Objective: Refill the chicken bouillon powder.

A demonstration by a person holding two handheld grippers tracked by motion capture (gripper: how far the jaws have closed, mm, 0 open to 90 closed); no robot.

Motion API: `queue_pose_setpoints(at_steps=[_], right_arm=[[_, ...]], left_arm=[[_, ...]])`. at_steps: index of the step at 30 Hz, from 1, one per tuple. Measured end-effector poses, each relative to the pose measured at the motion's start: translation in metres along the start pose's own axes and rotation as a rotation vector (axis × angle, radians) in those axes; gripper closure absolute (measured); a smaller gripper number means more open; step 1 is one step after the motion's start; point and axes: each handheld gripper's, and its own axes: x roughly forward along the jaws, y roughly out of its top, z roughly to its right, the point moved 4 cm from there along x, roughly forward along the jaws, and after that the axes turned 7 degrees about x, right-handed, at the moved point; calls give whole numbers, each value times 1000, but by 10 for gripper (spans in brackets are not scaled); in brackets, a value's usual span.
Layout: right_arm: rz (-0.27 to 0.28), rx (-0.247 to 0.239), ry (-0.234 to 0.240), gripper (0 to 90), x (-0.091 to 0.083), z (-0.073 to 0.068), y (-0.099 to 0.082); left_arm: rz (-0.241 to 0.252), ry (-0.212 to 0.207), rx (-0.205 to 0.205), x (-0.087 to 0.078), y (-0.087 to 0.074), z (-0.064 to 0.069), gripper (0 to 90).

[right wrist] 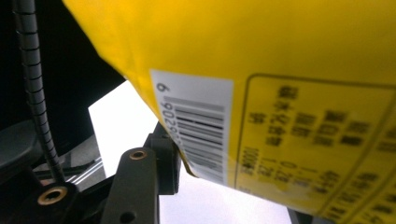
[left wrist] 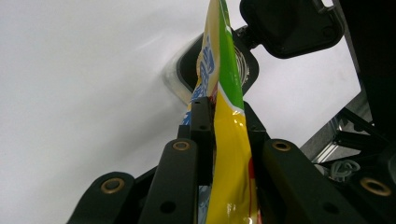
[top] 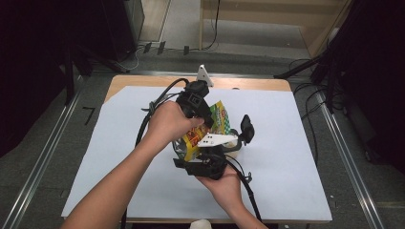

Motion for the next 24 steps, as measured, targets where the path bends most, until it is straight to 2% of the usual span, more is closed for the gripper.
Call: queue_pose_setpoints(at_steps=[2,6,11,15,24], right_arm=[[2,4,-2,600,0,0,0],[4,13,18,679,-2,0,0],[10,17,44,686,-3,-1,1],[21,32,75,699,-4,-1,2],[33,61,112,702,-6,0,5]], left_arm=[[0,-1,0,0,0,1,821],[5,-16,5,-1,0,3,820],[3,-17,10,-2,1,4,817],[5,-22,34,-4,2,5,800],[17,-24,55,-2,3,5,752]])
